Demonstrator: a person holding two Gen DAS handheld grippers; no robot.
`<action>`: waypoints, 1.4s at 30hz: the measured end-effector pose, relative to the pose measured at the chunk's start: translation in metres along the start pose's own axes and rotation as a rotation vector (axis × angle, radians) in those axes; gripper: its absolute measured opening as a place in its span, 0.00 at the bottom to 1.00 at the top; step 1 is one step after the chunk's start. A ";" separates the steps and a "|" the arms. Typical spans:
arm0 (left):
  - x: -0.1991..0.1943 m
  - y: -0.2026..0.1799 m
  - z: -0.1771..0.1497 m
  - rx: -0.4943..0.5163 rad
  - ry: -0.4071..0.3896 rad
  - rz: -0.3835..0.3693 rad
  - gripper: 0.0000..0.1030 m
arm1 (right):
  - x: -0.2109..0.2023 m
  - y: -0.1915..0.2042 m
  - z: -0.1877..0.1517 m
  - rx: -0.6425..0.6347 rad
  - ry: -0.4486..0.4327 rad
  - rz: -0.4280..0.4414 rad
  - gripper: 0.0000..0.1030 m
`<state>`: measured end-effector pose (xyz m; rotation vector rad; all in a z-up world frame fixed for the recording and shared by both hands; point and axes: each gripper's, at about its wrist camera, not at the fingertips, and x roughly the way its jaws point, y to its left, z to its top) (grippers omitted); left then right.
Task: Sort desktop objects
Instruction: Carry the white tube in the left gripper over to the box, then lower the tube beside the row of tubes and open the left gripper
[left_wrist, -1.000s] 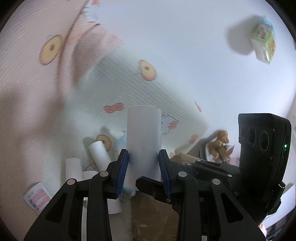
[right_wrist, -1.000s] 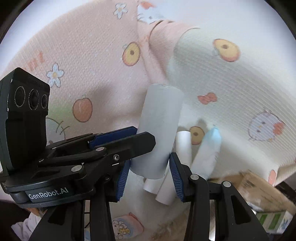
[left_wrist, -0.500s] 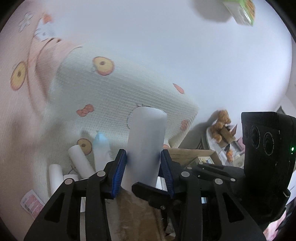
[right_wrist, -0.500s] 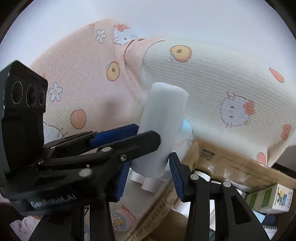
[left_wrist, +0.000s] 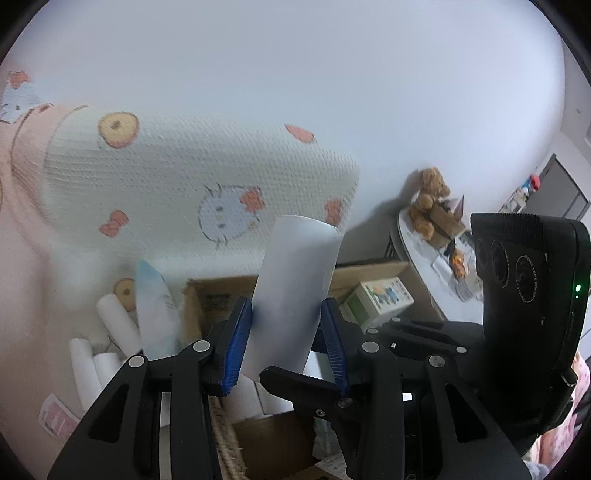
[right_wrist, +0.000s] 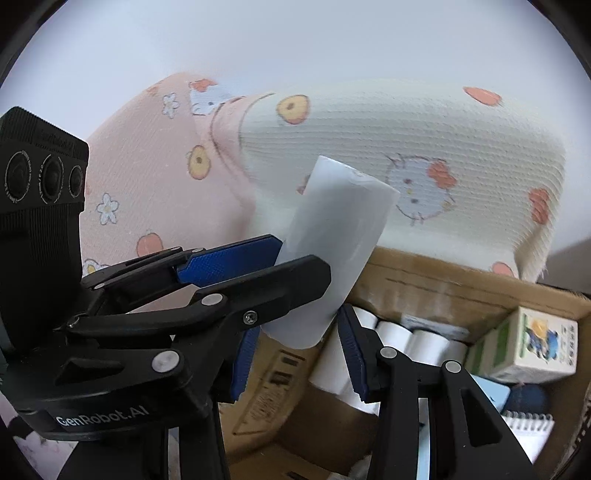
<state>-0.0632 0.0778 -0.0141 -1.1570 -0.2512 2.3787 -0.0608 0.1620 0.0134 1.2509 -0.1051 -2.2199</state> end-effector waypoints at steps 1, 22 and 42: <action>0.004 -0.002 -0.001 0.000 0.014 0.001 0.40 | 0.000 -0.003 -0.002 0.002 0.006 -0.002 0.40; 0.068 -0.015 -0.022 -0.037 0.327 0.099 0.40 | 0.036 -0.049 -0.031 0.058 0.224 0.083 0.40; 0.106 -0.008 -0.024 -0.131 0.531 0.284 0.34 | 0.066 -0.075 -0.035 0.115 0.323 0.139 0.40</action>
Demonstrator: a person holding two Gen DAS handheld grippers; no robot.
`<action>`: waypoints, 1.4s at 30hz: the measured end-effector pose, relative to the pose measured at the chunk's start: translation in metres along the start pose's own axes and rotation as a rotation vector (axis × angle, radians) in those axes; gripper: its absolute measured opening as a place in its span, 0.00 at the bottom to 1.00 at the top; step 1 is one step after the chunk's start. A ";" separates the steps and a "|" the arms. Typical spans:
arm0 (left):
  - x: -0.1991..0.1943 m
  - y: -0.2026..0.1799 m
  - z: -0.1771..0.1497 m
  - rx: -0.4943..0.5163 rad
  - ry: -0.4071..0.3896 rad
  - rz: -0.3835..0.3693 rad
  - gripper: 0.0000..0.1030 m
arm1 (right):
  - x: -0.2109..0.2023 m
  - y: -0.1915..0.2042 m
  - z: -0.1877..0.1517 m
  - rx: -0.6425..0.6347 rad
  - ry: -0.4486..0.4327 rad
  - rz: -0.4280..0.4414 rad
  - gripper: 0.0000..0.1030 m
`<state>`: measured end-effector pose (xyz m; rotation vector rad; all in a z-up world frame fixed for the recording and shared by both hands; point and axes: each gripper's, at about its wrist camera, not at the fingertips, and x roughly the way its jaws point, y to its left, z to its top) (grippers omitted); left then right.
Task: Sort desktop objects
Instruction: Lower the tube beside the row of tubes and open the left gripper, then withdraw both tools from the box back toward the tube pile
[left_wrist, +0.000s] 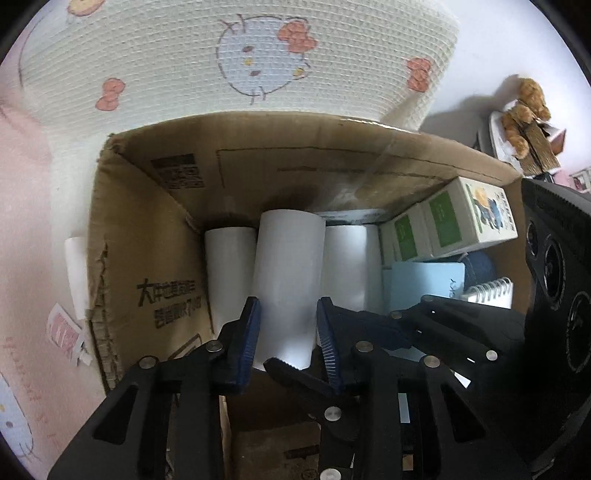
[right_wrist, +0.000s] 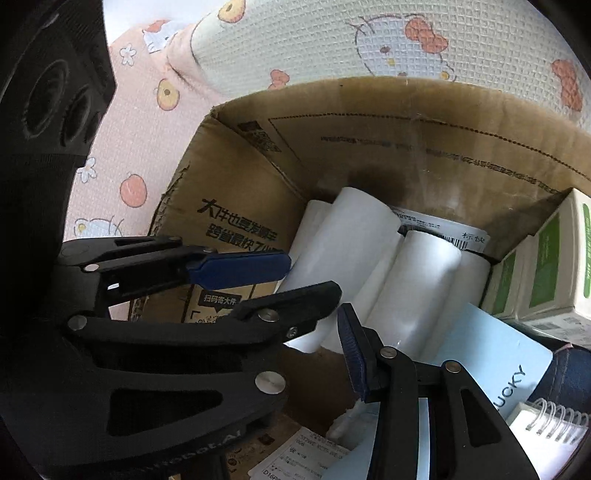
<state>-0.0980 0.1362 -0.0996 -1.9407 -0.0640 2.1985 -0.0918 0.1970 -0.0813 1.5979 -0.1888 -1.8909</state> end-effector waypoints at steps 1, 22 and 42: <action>-0.001 0.001 -0.001 -0.003 -0.005 -0.002 0.34 | 0.001 0.001 0.001 -0.004 -0.002 -0.007 0.40; -0.062 0.023 -0.021 0.051 -0.257 -0.105 0.14 | -0.027 0.024 0.004 -0.066 -0.084 -0.143 0.40; -0.124 0.119 -0.066 -0.113 -0.783 -0.041 0.14 | -0.039 0.123 0.032 -0.208 -0.173 -0.280 0.40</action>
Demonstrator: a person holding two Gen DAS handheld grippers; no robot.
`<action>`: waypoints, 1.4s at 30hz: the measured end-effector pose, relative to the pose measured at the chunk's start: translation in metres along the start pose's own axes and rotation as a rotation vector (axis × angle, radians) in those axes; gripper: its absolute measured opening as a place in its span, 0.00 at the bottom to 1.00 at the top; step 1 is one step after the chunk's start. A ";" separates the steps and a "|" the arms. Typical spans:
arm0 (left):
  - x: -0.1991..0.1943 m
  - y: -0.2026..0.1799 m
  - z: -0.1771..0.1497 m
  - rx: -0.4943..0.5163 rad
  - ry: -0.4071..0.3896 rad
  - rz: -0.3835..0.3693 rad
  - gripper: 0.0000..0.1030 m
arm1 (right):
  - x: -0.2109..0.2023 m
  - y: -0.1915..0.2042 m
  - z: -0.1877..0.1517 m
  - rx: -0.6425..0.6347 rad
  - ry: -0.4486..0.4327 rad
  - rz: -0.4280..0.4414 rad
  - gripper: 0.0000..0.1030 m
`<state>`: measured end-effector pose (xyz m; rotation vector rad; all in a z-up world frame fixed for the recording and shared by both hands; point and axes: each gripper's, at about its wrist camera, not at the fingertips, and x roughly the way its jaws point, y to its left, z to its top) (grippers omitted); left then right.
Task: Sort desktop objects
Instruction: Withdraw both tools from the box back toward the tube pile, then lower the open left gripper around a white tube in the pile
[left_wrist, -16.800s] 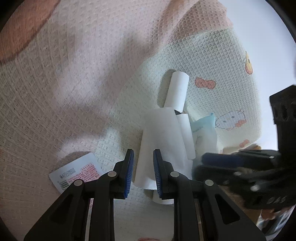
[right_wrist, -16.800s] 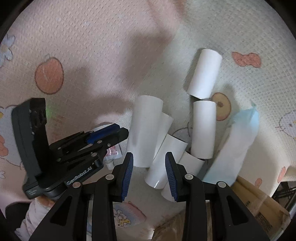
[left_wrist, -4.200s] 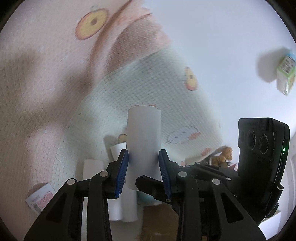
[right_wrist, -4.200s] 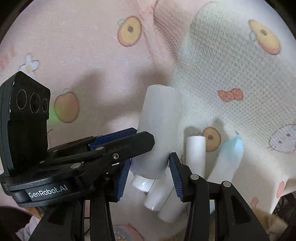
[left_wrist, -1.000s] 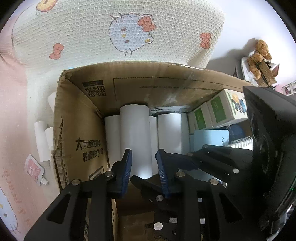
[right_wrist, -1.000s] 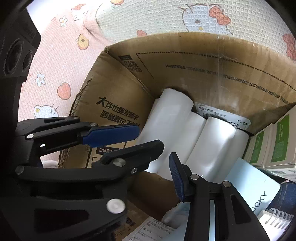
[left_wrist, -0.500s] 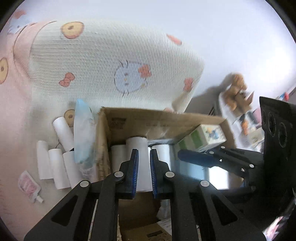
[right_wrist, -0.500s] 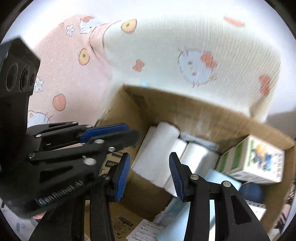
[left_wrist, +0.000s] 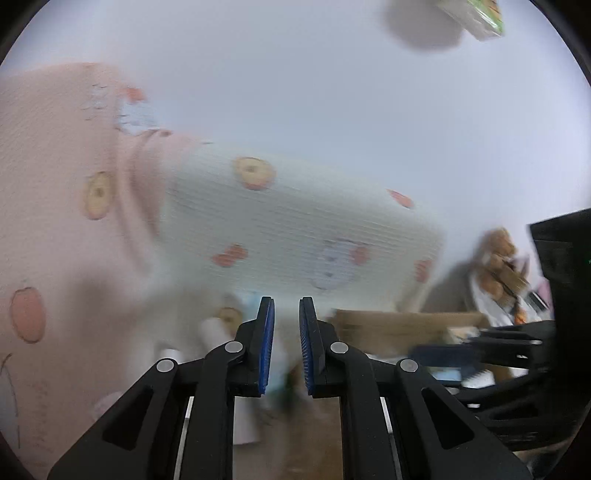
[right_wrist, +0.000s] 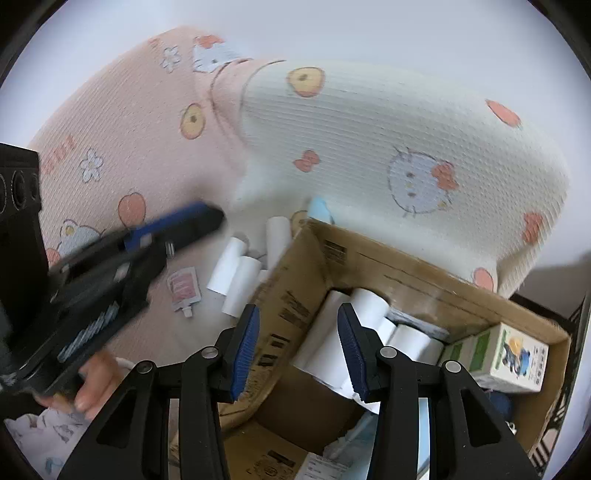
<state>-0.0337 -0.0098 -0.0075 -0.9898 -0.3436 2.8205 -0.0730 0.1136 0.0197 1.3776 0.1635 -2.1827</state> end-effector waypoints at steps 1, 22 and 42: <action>0.001 0.009 0.000 -0.030 0.011 -0.016 0.14 | 0.000 0.005 0.001 -0.008 0.000 0.002 0.40; 0.042 0.142 -0.017 -0.437 0.186 -0.055 0.50 | 0.067 0.059 0.075 -0.067 0.130 0.019 0.40; 0.136 0.165 -0.044 -0.278 0.296 -0.044 0.52 | 0.185 0.043 0.122 0.118 0.312 0.069 0.40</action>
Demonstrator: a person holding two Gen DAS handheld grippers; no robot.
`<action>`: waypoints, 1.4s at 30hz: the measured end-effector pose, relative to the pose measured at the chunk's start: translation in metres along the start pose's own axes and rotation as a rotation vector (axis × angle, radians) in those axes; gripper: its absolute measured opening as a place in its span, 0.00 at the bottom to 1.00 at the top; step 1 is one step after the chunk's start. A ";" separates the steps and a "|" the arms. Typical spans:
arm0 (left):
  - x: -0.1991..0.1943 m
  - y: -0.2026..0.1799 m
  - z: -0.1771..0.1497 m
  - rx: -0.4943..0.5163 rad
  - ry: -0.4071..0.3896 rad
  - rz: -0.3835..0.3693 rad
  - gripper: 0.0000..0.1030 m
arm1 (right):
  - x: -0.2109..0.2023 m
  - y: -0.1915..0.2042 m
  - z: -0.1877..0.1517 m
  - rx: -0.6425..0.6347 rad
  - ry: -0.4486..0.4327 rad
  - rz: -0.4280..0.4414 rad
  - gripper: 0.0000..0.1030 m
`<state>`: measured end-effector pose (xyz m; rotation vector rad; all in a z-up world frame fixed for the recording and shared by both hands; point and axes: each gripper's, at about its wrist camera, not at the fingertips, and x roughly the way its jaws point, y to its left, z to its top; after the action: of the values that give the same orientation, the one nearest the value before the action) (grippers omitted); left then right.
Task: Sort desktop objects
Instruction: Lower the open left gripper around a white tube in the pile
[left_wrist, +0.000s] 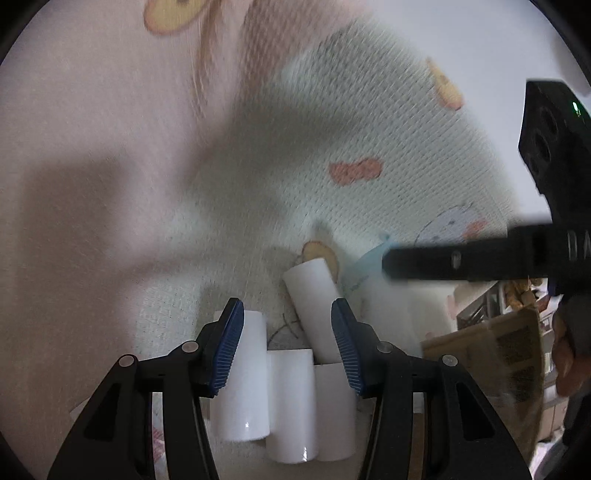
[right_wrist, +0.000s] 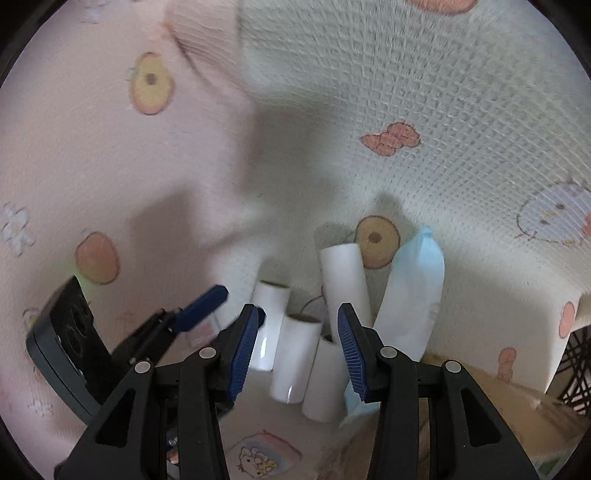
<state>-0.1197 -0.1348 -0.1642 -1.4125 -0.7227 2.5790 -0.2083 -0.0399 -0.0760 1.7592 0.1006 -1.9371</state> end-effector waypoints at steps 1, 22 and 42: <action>0.006 0.002 0.001 0.002 0.011 -0.004 0.52 | 0.004 -0.004 0.005 0.021 -0.002 -0.008 0.40; 0.079 0.002 0.030 -0.086 0.184 -0.120 0.52 | 0.069 -0.050 0.039 0.329 0.133 -0.028 0.40; 0.091 0.034 0.042 -0.257 0.211 -0.112 0.43 | 0.051 -0.100 0.044 0.445 0.113 0.005 0.40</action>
<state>-0.2008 -0.1507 -0.2306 -1.6314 -1.0941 2.2731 -0.2914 0.0126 -0.1460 2.1446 -0.3204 -1.9626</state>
